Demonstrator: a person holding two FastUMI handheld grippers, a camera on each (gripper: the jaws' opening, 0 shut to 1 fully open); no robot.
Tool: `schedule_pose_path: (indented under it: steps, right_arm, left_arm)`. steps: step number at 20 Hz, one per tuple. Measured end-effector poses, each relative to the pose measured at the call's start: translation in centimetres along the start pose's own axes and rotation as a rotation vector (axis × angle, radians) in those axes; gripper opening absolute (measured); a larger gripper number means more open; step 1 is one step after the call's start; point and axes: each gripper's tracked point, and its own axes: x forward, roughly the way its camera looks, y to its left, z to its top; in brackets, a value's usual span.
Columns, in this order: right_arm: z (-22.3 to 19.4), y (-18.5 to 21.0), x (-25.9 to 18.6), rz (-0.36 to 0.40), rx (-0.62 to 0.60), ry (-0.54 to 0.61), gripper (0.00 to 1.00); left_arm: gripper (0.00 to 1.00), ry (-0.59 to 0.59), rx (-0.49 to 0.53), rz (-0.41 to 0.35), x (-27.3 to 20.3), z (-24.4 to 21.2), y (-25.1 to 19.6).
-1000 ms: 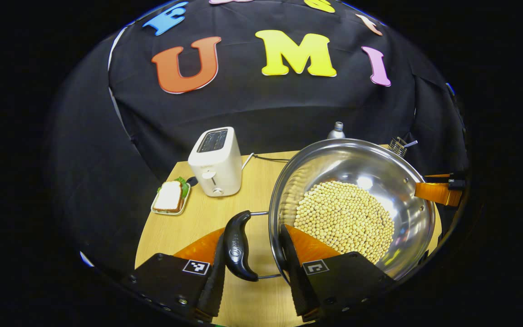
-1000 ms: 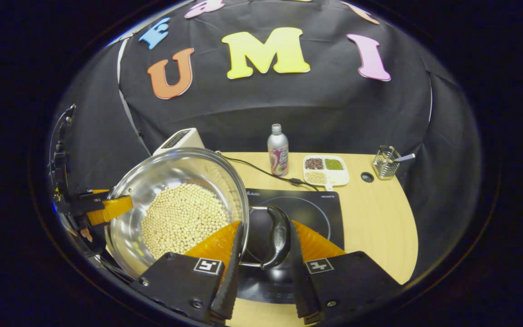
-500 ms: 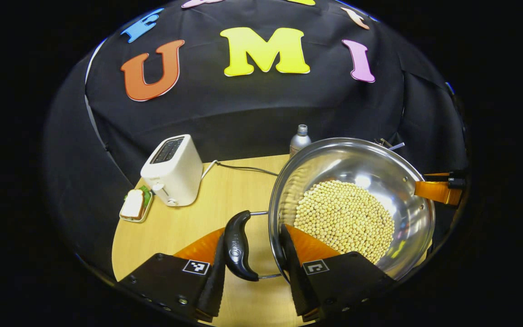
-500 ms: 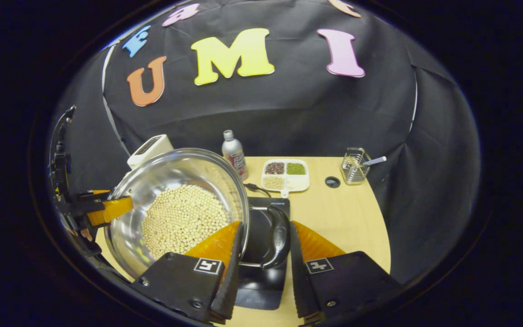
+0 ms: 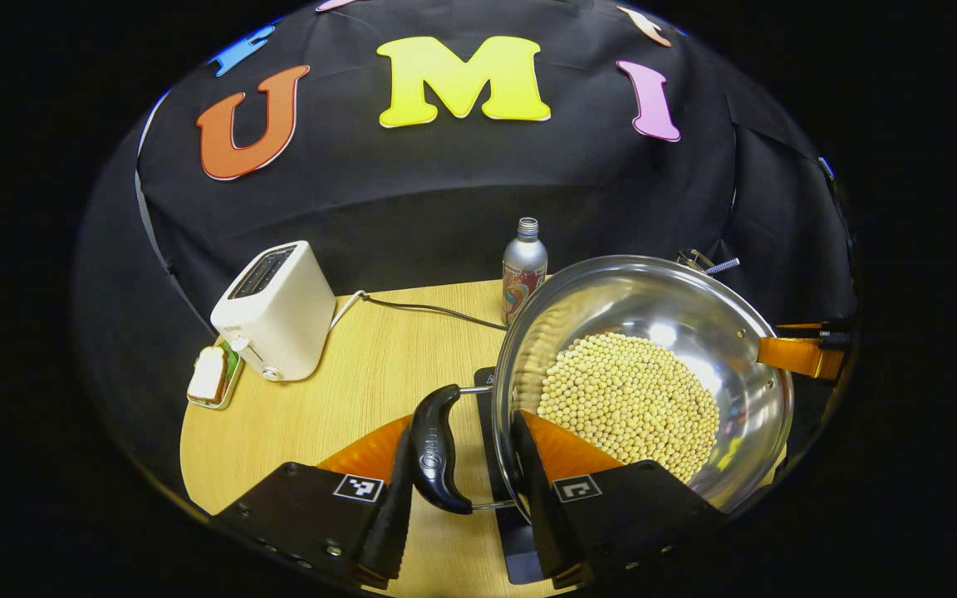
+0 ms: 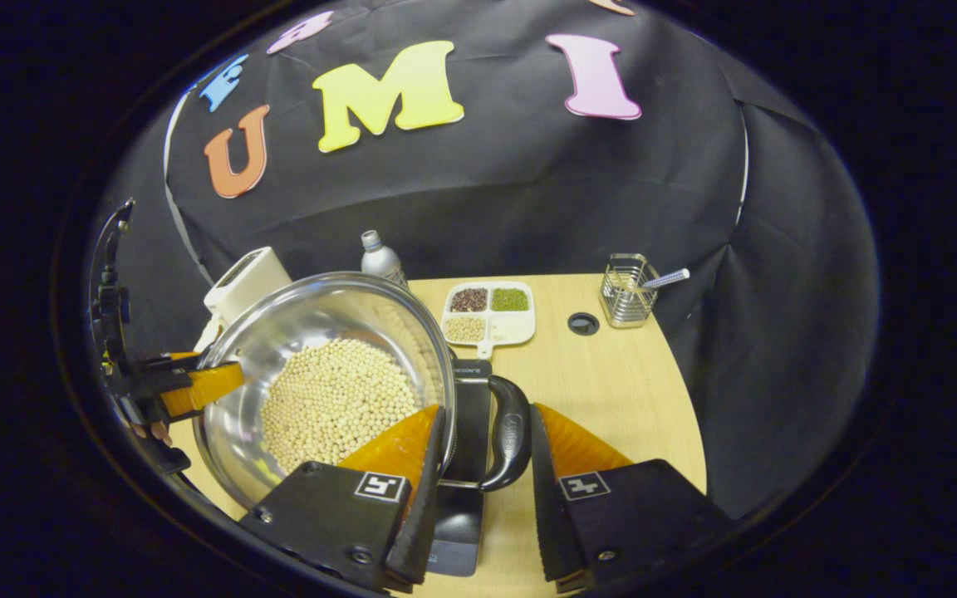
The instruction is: First push the handle of the pot to place it horizontally, then grasp the pot with both hands and set it on the induction cooktop.
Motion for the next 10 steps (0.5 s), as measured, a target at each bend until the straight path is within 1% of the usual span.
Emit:
schedule_pose_path:
  steps: [1,2,3,5,7,8,9,10]
  right_arm:
    - [-0.3,0.0,0.3,-0.003,0.0,0.006,0.53]
    - [-0.5,-0.1,0.7,-0.006,0.002,0.011,0.51]
    - [-0.8,-0.3,1.0,-0.012,0.002,0.014,0.53]
    - [-1.1,-0.6,1.4,-0.025,0.003,0.017,0.51]
    - [-1.4,-0.8,2.1,-0.03,0.011,0.021,0.51]
    - [-1.7,-0.9,2.4,-0.032,0.012,0.025,0.53]
    - [-2.0,-1.0,2.8,-0.033,0.011,0.028,0.51]
    - [-2.2,-1.0,3.2,-0.036,0.011,0.033,0.51]
  left_arm:
    - [0.59,0.007,-0.002,-0.005,0.5,-0.3,-0.1]
    - [0.59,0.013,-0.008,-0.013,1.1,-0.7,0.1]
    - [0.59,0.019,-0.011,-0.02,1.5,-1.0,0.0]
    - [0.59,0.028,-0.014,-0.031,2.3,-1.3,-0.3]
    - [0.59,0.031,-0.02,-0.036,2.9,-1.7,-0.5]
    - [0.59,0.03,-0.021,-0.038,3.2,-1.9,-0.5]
    - [0.59,0.036,-0.021,-0.04,3.6,-2.2,-0.6]
    - [0.59,0.038,-0.021,-0.042,4.0,-2.5,-0.7]
